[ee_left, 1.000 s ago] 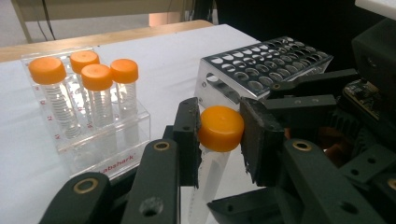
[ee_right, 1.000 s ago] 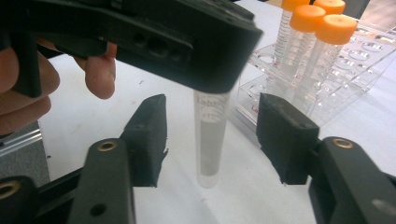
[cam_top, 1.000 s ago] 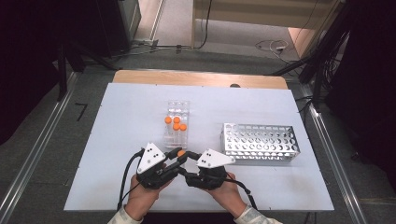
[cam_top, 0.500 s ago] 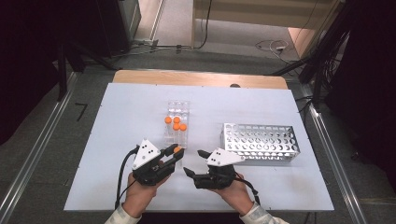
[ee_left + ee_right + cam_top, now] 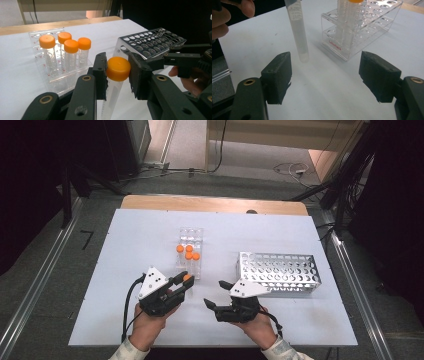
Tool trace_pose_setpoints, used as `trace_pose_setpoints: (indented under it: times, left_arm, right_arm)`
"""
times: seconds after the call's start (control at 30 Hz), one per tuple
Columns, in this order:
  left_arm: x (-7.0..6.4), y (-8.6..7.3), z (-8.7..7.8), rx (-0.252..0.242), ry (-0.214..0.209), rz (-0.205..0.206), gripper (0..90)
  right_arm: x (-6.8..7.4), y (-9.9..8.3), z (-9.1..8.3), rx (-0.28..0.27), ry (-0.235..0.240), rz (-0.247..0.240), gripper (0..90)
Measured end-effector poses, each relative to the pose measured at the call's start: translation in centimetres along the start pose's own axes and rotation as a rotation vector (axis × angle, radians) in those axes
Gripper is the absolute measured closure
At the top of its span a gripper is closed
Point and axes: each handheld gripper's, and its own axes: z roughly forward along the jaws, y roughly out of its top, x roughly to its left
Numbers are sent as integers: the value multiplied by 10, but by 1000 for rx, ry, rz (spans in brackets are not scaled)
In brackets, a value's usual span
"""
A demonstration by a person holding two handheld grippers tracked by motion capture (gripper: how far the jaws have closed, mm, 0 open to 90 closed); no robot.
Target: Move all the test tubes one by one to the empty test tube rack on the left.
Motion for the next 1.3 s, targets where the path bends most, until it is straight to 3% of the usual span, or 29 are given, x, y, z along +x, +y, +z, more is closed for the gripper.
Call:
trace_pose_setpoints:
  times: [1.3]
  left_arm:
    - [18,17,-8,-53,46,-26,686]
  right_arm:
    - [-8,-8,-16,-9,-34,11,252]
